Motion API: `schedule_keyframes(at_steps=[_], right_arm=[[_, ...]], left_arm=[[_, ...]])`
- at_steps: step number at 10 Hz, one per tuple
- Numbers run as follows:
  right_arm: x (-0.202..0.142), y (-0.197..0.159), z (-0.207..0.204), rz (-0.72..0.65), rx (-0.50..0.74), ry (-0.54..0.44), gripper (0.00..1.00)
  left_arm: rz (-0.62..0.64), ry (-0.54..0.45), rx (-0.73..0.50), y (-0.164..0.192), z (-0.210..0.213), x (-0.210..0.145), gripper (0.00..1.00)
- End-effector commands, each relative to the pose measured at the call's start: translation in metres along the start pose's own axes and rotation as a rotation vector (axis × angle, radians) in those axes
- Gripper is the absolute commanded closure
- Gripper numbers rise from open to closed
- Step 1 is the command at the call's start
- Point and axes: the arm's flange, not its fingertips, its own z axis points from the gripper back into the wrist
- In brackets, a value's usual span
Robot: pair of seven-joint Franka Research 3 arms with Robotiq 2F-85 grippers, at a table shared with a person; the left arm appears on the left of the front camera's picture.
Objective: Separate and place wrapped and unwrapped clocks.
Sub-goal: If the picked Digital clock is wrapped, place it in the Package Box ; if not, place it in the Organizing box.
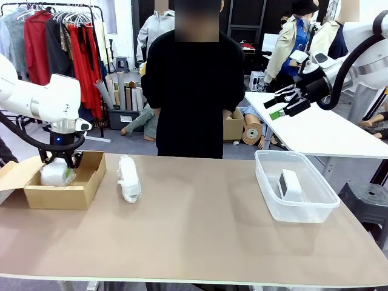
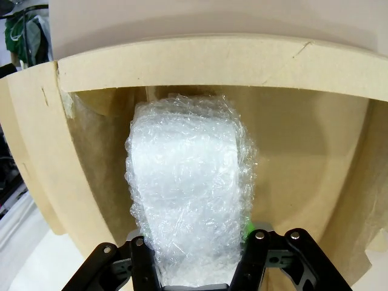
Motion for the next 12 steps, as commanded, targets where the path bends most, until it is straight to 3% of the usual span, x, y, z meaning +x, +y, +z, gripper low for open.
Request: schedule_keyframes(at_steps=[1,3,12], right_arm=[[0.002,0.000,0.001,0.003,-0.005,-0.001,0.00],[0.002,0.000,0.001,0.003,-0.005,-0.001,0.00],[0.002,0.000,0.001,0.003,-0.005,-0.001,0.00]], left_arm=[[-0.017,0.013,-0.016,0.006,0.004,0.005,0.32],[-0.018,0.014,-0.014,0.006,0.003,0.004,0.00],[-0.016,-0.068,-0.019,0.005,0.044,-0.024,0.00]])
